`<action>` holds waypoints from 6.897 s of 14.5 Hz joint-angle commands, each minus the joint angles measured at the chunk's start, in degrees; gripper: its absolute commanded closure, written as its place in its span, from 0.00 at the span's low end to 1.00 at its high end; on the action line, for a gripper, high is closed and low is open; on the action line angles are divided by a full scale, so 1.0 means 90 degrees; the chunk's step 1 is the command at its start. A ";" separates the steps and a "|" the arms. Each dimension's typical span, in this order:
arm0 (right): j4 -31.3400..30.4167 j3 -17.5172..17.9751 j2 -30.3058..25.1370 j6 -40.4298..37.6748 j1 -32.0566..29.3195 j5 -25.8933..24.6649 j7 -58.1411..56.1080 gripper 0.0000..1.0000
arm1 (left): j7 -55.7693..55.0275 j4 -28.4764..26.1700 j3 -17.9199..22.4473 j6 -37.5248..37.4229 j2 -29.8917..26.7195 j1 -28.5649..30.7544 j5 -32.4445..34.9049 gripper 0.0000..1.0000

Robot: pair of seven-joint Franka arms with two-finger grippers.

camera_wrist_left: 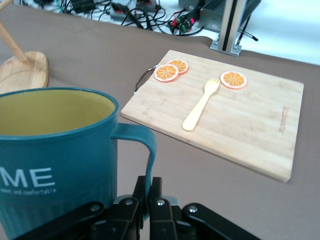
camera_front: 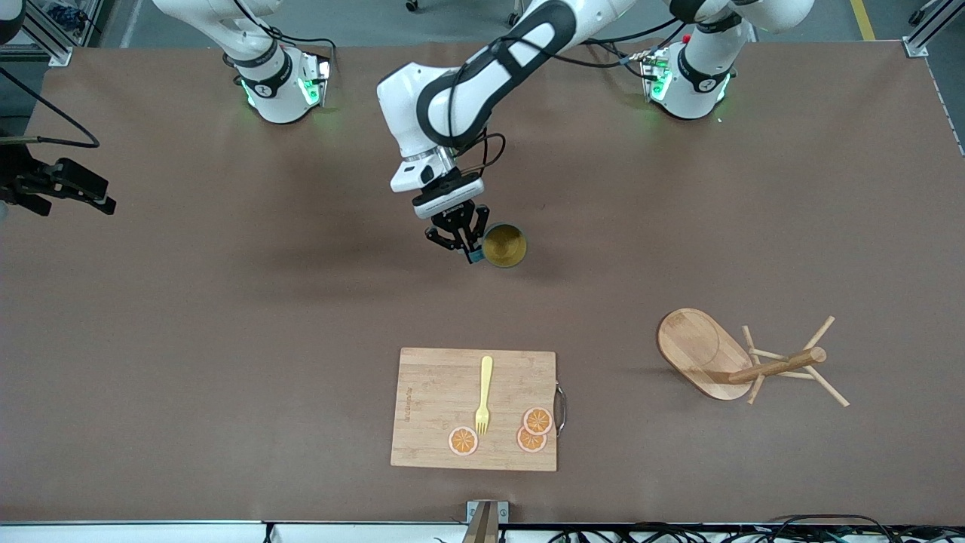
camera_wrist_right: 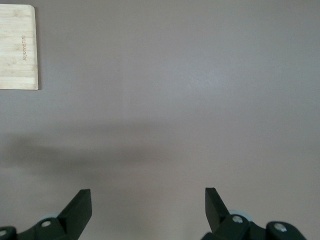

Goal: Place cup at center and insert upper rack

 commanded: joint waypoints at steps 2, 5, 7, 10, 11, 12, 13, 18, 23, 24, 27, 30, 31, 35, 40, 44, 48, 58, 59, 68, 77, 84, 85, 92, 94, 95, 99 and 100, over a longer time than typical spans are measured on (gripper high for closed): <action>0.0032 0.0018 -0.0030 -0.0034 -0.0002 -0.0069 0.0012 0.00 | 0.0530 0.0001 -0.0061 0.0176 -0.0594 0.0560 -0.1284 1.00; 0.0032 0.0018 -0.0030 -0.0044 -0.0012 -0.0069 0.0002 0.00 | 0.1633 0.0001 -0.0022 0.0176 -0.1093 0.1019 -0.2651 1.00; 0.0032 0.0018 -0.0020 -0.0044 -0.0002 -0.0069 0.0012 0.00 | 0.1938 -0.0009 -0.0022 0.0176 -0.1279 0.1380 -0.3209 1.00; 0.0032 0.0018 -0.0020 -0.0034 -0.0002 -0.0069 0.0012 0.00 | 0.2308 0.0001 -0.0051 0.0205 -0.1522 0.1986 -0.4029 1.00; 0.0032 0.0018 -0.0020 -0.0024 -0.0002 -0.0069 0.0012 0.00 | 0.2571 -0.0009 -0.0051 0.0224 -0.1659 0.2191 -0.4428 1.00; 0.0032 0.0018 -0.0020 -0.0024 0.0017 -0.0069 0.0002 0.00 | 0.2815 -0.0038 -0.0042 0.0225 -0.1825 0.2454 -0.4896 1.00; 0.0032 0.0018 -0.0020 -0.0024 0.0008 -0.0069 0.0002 0.00 | 0.3021 -0.0048 -0.0042 0.0225 -0.1923 0.2708 -0.5210 1.00; 0.0032 0.0057 -0.0020 -0.0034 -0.0129 -0.0049 -0.0008 0.00 | 0.4027 -0.0096 -0.0042 0.0215 -0.2246 0.3734 -0.6432 1.00; 0.0032 0.0057 -0.0011 -0.0034 -0.0051 -0.0040 -0.0037 0.00 | 0.4165 -0.0155 -0.0041 0.0215 -0.2207 0.4954 -0.8501 1.00; 0.0032 0.0057 -0.0011 -0.0034 -0.0051 -0.0069 -0.0037 0.00 | 0.4185 -0.0242 -0.0042 0.0215 -0.2207 0.5169 -0.8785 1.00; 0.0022 0.0057 -0.0011 -0.0024 -0.0071 -0.0069 -0.0018 0.00 | 0.4399 -0.0399 -0.0032 0.0225 -0.2081 0.5629 -0.9420 0.99; 0.0022 0.0057 0.0019 -0.0024 -0.0051 -0.0059 0.0022 0.00 | 0.4449 -0.0380 -0.0032 0.0341 -0.1817 0.6020 -0.9734 0.99; 0.0031 0.0057 0.0009 -0.0015 -0.0051 -0.0059 0.0022 0.00 | 0.4449 -0.0389 -0.0032 0.0506 -0.1739 0.6147 -0.9851 0.99; 0.0032 0.0048 0.0009 0.0015 -0.0080 -0.0020 0.0022 0.00 | 0.4897 -0.0360 0.0046 0.0635 -0.1495 0.6265 -1.0194 0.99; 0.0041 0.0048 0.0019 -0.0005 -0.0080 -0.0020 0.0022 0.00 | 0.5121 -0.0351 0.0037 0.0908 -0.1260 0.6490 -1.0175 0.99; 0.0080 0.0048 0.0019 0.0025 -0.0080 -0.0010 0.0022 0.00 | 0.5386 -0.0312 0.0037 0.0937 -0.1094 0.6646 -1.0175 0.99; 0.0080 0.0048 0.0029 0.0025 -0.0071 -0.0010 0.0022 0.00 | 0.5533 -0.0311 0.0046 0.1064 -0.1006 0.6802 -1.0155 0.98; 0.0080 0.0048 0.0029 0.0142 -0.0041 -0.0079 0.0002 0.00 | 0.5504 -0.0311 0.0144 0.1269 -0.1044 0.7056 -0.9873 0.00; 0.0080 0.0048 0.0029 0.0142 -0.0041 -0.0088 -0.0008 0.00 | 0.5494 -0.0311 0.0144 0.1270 -0.1132 0.7066 -0.9717 0.00; 0.0080 0.0048 0.0029 0.0122 -0.0041 -0.0088 0.0002 0.00 | 0.5562 -0.0351 0.0047 0.0209 -0.2595 0.7017 -0.8363 0.00; 0.0080 0.0048 0.0038 0.0103 -0.0071 -0.0088 0.0002 0.00 | 0.8340 -0.0564 -0.0540 -0.1796 -0.4109 0.7027 -0.6660 0.00; 0.0071 0.0048 0.0038 0.0093 -0.0061 -0.0079 0.0012 0.00 | 1.2065 -0.0780 -0.0461 -0.1806 -0.4258 0.7349 -0.6727 0.00; 0.0071 0.0048 0.0038 0.0083 -0.0061 -0.0079 0.0012 0.00 | 1.2066 -0.0771 -0.0461 -0.1797 -0.4268 0.7340 -0.6650 0.00; 0.0071 0.0048 0.0038 0.0122 -0.0080 -0.0079 0.0022 0.00 | 1.2193 -0.0819 -0.0491 -0.2030 -0.4667 0.7359 -0.6219 0.00; 0.0061 0.0048 0.0038 0.0122 -0.0090 -0.0079 0.0022 0.00 | 1.2203 -0.0819 -0.0491 -0.2080 -0.4707 0.7349 -0.6248 0.00; 0.0061 0.0048 0.0038 0.0122 -0.0090 -0.0079 0.0022 0.00 | 1.2203 -0.0819 -0.0462 -0.2080 -0.4726 0.7253 -0.6258 0.00; 0.0051 0.0048 0.0048 0.0132 -0.0090 -0.0079 0.0022 0.00 | 1.2193 -0.0800 0.1067 -0.2090 -0.4785 0.5664 -0.6288 0.00; 0.0051 0.0048 0.0058 0.0142 -0.0100 -0.0079 0.0022 0.00 | 1.2193 -0.0790 0.1284 -0.2080 -0.4795 0.5408 -0.6288 0.00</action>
